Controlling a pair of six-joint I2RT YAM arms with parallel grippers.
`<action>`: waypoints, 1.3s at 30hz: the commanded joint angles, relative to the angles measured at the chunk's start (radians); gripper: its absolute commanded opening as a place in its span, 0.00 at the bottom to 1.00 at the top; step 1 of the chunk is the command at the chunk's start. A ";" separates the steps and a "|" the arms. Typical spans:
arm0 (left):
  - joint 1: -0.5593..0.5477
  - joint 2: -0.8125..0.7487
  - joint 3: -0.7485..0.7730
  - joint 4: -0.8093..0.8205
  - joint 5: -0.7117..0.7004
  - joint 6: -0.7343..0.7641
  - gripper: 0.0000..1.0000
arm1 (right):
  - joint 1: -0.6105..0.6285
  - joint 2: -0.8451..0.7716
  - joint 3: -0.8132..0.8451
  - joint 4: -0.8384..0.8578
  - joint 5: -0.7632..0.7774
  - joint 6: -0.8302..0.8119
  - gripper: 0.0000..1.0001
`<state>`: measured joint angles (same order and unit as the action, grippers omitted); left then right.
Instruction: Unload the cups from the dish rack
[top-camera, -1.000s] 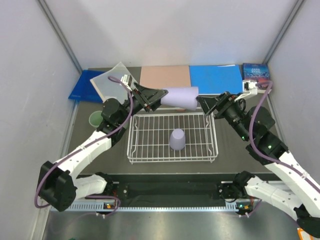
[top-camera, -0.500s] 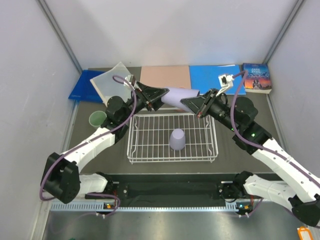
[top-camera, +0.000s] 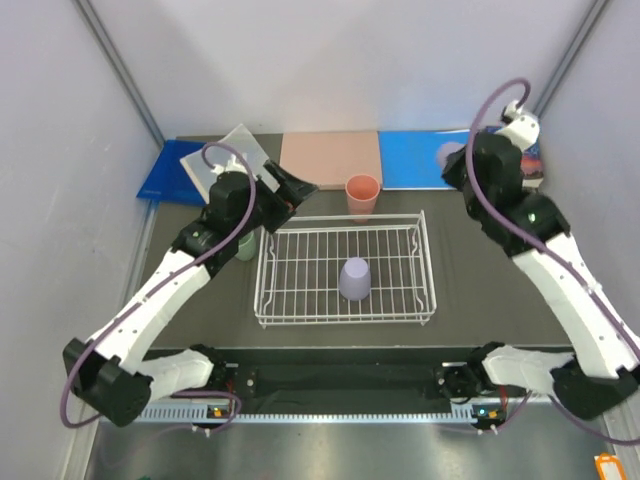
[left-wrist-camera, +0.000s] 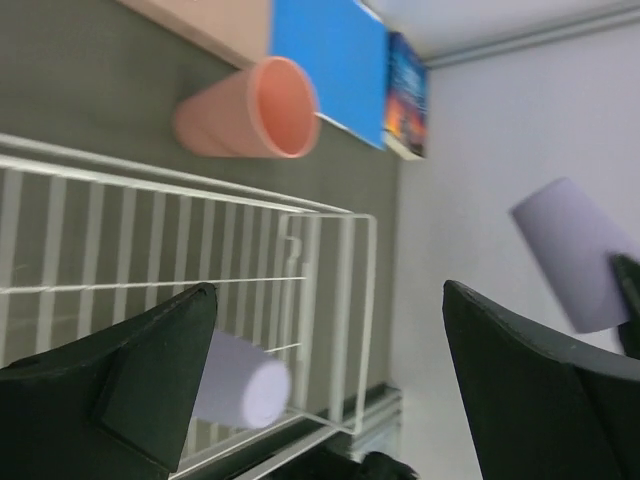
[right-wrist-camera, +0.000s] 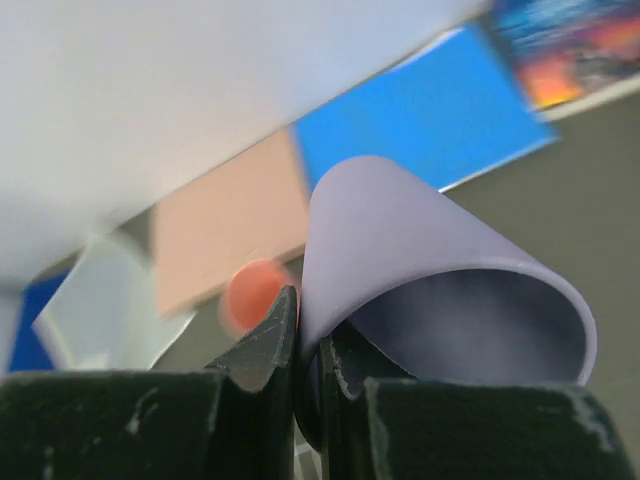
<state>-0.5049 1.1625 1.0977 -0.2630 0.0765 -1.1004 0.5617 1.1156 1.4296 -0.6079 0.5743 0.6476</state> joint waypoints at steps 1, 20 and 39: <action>0.002 -0.081 0.037 -0.297 -0.236 0.094 0.99 | -0.160 0.273 0.245 -0.474 0.254 0.138 0.00; 0.003 -0.104 0.042 -0.440 -0.293 0.178 0.99 | -0.453 0.799 0.414 -0.448 -0.192 0.103 0.00; 0.003 -0.058 0.004 -0.392 -0.271 0.177 0.99 | -0.473 0.850 0.339 -0.357 -0.280 0.055 0.19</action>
<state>-0.5049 1.1027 1.1023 -0.7029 -0.2016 -0.9401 0.0998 2.0335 1.8046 -1.0286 0.3355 0.7185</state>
